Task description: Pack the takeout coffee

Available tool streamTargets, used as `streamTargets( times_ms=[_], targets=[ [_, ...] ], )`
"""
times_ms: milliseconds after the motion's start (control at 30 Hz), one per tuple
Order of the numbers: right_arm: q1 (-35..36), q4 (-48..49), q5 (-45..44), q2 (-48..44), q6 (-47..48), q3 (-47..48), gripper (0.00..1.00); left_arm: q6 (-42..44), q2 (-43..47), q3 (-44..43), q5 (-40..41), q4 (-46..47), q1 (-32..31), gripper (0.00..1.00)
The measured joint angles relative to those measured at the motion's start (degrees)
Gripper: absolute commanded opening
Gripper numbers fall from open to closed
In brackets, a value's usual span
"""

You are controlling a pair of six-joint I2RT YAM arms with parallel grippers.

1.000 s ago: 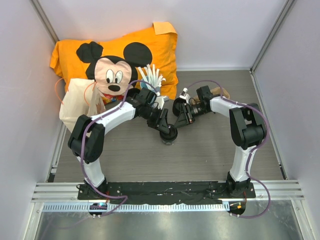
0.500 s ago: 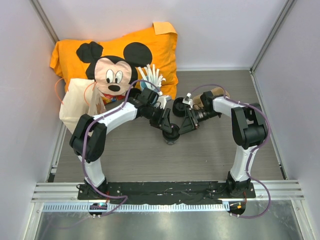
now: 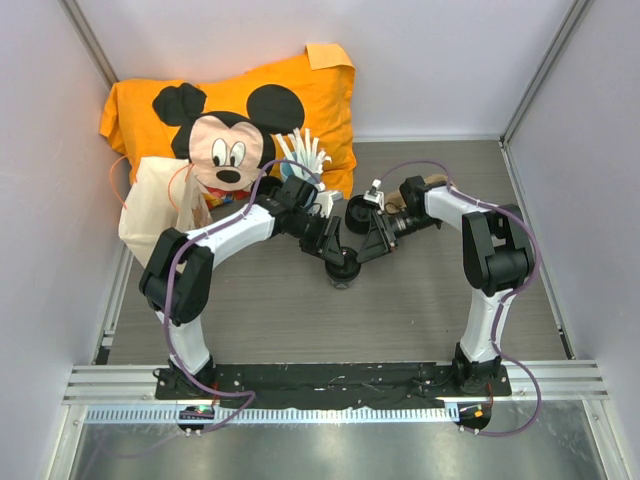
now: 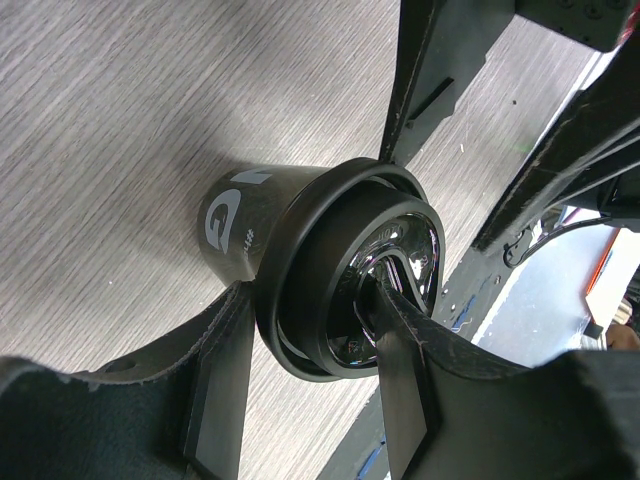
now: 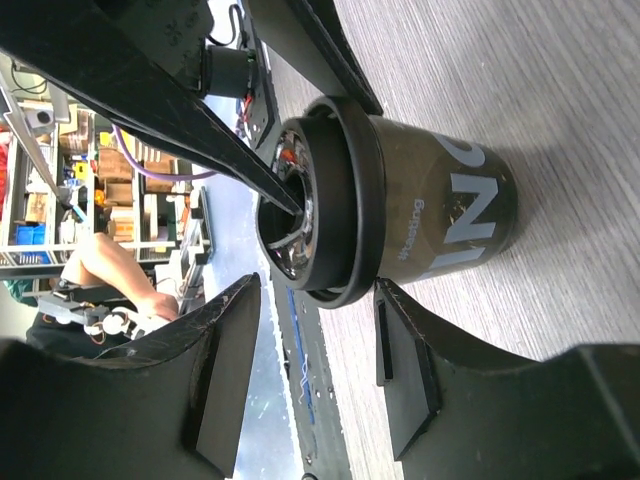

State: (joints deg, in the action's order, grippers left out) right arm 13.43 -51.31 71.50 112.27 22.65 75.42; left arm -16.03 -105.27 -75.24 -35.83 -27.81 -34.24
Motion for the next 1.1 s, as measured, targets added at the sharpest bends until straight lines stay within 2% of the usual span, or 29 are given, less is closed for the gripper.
streamTargets(
  times_ms=[233, 600, 700, 867, 1100],
  targets=[
    [0.00, 3.06, -2.51, 0.00, -2.45, -3.50, 0.62, 0.00, -0.20, -0.17, -0.04, 0.02, -0.02, 0.38],
    [1.77, 12.35, -2.93, 0.00, -12.59, -4.83, 0.61, 0.02, -0.37, -0.39, -0.07, -0.09, -0.04, 0.35],
    [2.19, 14.29, -3.58, 0.00, -15.34, -5.01, 0.57, 0.00, -0.52, -0.59, -0.09, -0.28, -0.02, 0.30],
    [2.27, 16.00, -2.75, 0.00, -18.27, -5.68, 0.38, 0.02, -0.68, -0.70, -0.24, -0.55, 0.09, 0.28],
    [2.25, 17.64, -1.31, 0.00, -20.57, -6.69, 0.31, 1.05, -1.42, -0.72, -1.03, -0.46, 0.28, 0.17]
  ],
)
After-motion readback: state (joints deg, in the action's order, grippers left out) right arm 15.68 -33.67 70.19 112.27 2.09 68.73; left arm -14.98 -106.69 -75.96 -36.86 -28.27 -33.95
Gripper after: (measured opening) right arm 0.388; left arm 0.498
